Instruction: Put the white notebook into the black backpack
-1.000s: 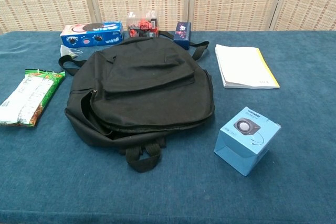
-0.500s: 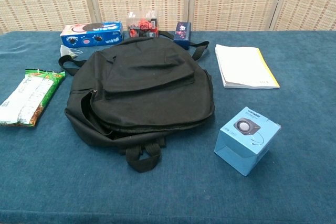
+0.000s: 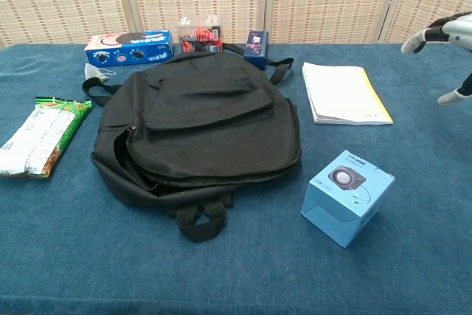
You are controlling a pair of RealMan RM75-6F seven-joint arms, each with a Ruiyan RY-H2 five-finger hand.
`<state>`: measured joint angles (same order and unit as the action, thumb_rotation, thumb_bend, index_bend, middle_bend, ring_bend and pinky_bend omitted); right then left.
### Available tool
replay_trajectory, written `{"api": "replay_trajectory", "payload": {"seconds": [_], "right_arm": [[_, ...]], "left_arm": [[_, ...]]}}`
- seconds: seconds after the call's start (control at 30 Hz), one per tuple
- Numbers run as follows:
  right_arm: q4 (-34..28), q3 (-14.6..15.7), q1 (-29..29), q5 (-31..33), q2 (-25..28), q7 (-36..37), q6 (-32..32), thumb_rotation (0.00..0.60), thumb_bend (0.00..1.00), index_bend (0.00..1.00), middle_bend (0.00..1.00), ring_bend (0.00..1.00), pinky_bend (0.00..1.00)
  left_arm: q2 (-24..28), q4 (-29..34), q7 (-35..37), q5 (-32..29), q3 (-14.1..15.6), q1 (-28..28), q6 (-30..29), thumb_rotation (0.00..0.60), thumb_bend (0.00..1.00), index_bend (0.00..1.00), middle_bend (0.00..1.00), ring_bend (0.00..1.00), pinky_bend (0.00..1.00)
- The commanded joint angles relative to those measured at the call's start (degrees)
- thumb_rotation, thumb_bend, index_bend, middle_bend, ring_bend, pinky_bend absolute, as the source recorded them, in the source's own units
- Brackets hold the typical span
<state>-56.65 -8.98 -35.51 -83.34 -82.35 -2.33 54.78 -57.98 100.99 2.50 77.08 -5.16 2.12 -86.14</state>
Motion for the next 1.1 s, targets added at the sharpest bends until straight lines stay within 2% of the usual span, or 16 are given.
{"api": "replay_trajectory", "payload": {"seconds": [0.03, 0.33, 0.53, 0.83, 1.1], "right_arm": [[9.32, 1.55, -3.50, -1.98, -6.17, 3.66, -2.48, 0.600, 0.07, 0.20, 0.23, 0.08, 0.07], [25.48, 3.78, -5.99, -4.19, -15.61, 11.17, -2.26, 0.600, 0.04, 0.20, 0.21, 0.06, 0.06], [33.05, 5.24, -7.35, -5.26, -20.17, 14.95, -2.93, 0.600, 0.04, 0.20, 0.20, 0.05, 0.03], [38.25, 6.78, -9.09, -6.38, -23.69, 18.02, -3.52, 0.600, 0.04, 0.20, 0.20, 0.05, 0.03], [40.21, 7.70, -9.08, -6.51, -24.45, 19.17, -4.41, 0.600, 0.04, 0.20, 0.20, 0.05, 0.03]], "left_arm": [[-0.04, 0.00, 0.01, -0.15, -0.04, -0.06, 0.05, 0.600, 0.21, 0.27, 0.16, 0.15, 0.10], [-0.11, -0.62, 0.65, -1.02, -0.24, -0.36, 0.36, 0.600, 0.21, 0.27, 0.16, 0.15, 0.10], [-0.25, -0.85, 0.93, -1.10, -0.40, -0.19, 0.82, 0.600, 0.21, 0.27, 0.16, 0.15, 0.10], [-0.34, -0.74, 1.03, -1.18, -0.36, -0.36, 0.95, 0.600, 0.21, 0.27, 0.16, 0.15, 0.10], [-0.20, -0.68, 1.17, -1.39, -0.31, -0.70, 0.88, 0.600, 0.21, 0.27, 0.16, 0.15, 0.10]]}}
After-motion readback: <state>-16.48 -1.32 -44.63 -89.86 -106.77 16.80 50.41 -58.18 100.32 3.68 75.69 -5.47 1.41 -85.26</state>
